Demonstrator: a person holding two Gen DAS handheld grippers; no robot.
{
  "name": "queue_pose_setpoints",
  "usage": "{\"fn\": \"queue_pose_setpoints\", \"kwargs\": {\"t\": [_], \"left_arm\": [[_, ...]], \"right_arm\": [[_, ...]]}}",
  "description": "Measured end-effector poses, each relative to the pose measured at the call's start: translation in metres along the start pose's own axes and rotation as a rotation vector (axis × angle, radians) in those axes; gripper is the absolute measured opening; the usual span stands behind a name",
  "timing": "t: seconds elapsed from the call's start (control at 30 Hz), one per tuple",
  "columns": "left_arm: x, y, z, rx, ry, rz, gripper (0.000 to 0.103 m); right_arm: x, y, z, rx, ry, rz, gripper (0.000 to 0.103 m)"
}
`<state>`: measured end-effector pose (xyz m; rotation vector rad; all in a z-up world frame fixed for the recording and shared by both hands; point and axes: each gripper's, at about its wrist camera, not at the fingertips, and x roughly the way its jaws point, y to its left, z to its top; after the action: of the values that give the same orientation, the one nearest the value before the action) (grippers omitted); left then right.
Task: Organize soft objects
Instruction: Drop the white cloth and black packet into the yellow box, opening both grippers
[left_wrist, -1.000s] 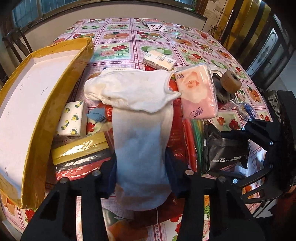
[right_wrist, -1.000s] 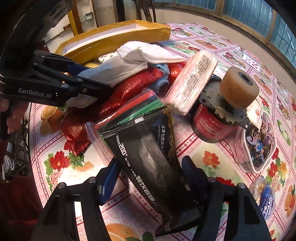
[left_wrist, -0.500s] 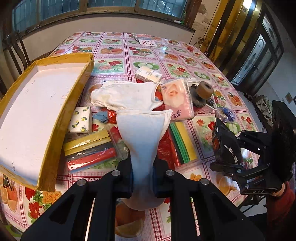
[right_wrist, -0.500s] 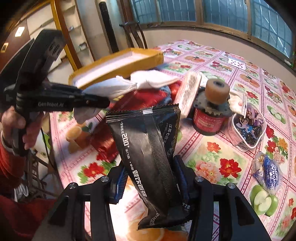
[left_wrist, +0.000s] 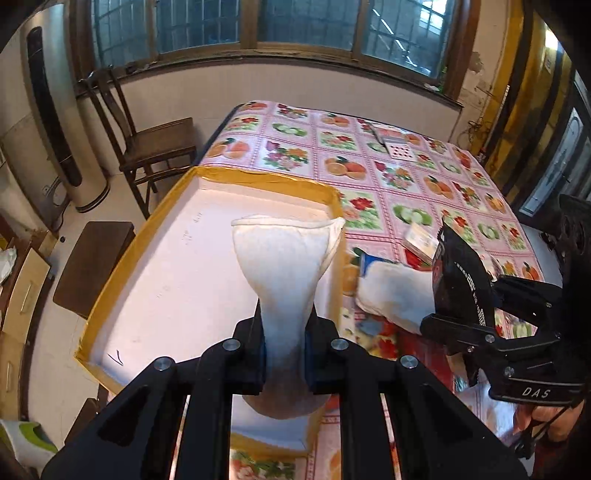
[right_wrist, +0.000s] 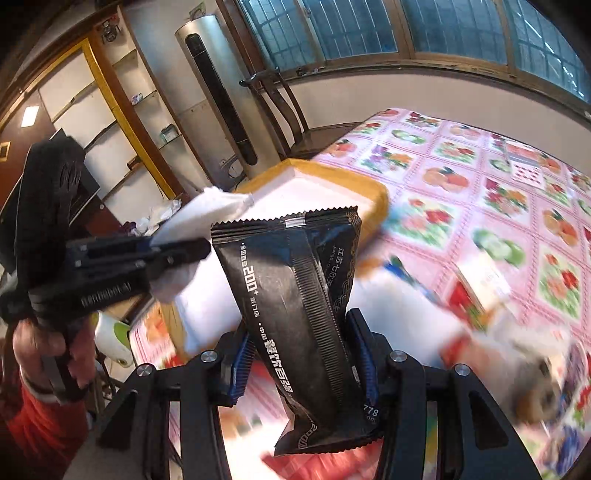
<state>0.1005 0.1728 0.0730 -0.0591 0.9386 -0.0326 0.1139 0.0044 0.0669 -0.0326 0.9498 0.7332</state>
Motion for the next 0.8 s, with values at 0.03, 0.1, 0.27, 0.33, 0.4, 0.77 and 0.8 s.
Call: {"fn": "queue_pose_setpoints", "kwargs": {"t": [0.03,0.1,0.27,0.33,0.4,0.77,0.8], "left_arm": [[0.008,0.007,0.007,-0.007,0.013,0.008,0.013],[0.026,0.019,0.019,-0.030,0.035,0.022,0.013],[0.076,0.043,0.038,-0.067,0.113,0.046,0.013],[0.095,0.052,0.040,-0.091,0.148,0.059,0.013],[0.114,0.057,0.038,-0.103,0.190,0.066,0.015],[0.100,0.074,0.022,-0.106,0.162,0.084,0.058],[0.094,0.075,0.021,-0.106,0.149,0.083,0.063]], "right_arm": [[0.016,0.003,0.016,0.017,0.013,0.000,0.049],[0.045,0.005,0.039,0.053,0.033,-0.004,0.049],[0.111,-0.004,0.075,0.137,0.082,-0.070,0.049],[0.132,-0.013,0.078,0.163,0.111,-0.078,0.051],[0.143,-0.019,0.075,0.182,0.127,-0.075,0.051],[0.107,-0.021,0.065,0.236,0.003,0.036,0.079],[0.098,-0.018,0.060,0.228,-0.010,0.043,0.079]]}}
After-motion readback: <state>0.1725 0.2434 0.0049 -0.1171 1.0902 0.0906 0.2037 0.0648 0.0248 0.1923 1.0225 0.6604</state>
